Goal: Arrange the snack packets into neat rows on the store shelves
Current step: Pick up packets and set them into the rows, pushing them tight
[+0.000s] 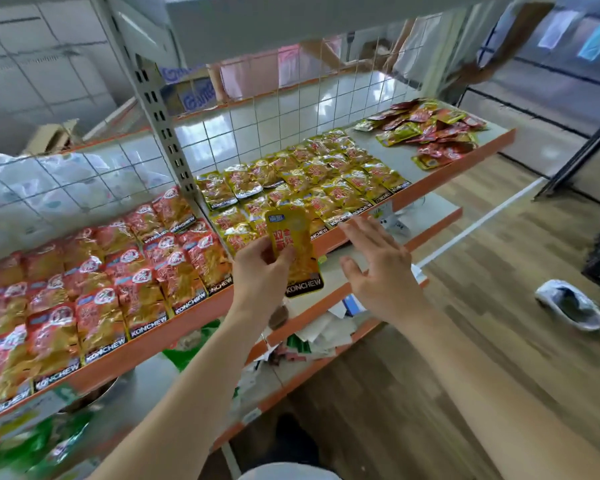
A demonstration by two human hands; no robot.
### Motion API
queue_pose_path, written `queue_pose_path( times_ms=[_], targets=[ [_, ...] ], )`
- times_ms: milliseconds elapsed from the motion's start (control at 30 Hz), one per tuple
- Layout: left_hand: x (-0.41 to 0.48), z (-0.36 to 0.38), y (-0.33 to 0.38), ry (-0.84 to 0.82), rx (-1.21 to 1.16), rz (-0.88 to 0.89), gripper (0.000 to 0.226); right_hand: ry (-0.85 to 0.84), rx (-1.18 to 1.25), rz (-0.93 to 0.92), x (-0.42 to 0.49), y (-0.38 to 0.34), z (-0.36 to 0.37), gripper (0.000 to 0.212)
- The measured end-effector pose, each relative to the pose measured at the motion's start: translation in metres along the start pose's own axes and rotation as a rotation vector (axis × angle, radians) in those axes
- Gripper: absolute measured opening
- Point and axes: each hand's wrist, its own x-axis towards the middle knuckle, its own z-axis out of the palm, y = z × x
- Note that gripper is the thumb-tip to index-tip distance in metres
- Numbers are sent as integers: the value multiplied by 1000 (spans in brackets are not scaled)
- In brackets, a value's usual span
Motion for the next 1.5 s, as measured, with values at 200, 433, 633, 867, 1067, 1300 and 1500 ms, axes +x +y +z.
queue_pose_path(
  times_ms=[200, 433, 633, 867, 1067, 1300, 1500],
  targets=[
    [38, 29, -7, -20, -32, 73, 13, -23, -59, 29, 42, 15, -4, 55],
    [59, 56, -13, -19, -97, 95, 11, -74, -81, 32, 71, 41, 2, 56],
    [73, 101, -6, 35, -50, 131, 14, -93, -11, -3, 97, 81, -14, 55],
    [90, 199, 5, 94, -29, 132, 22, -75, -35, -51, 133, 171, -65, 58],
    [95, 268, 17, 184, -43, 44, 50, -112, -31, -99, 157, 233, -109, 58],
    [116, 297, 29, 223, 31, -33, 65, -174, 12, -149, 193, 258, -127, 50],
    [157, 304, 38, 202, 44, -29, 34, -220, 20, -185, 242, 265, -115, 55]
  ],
)
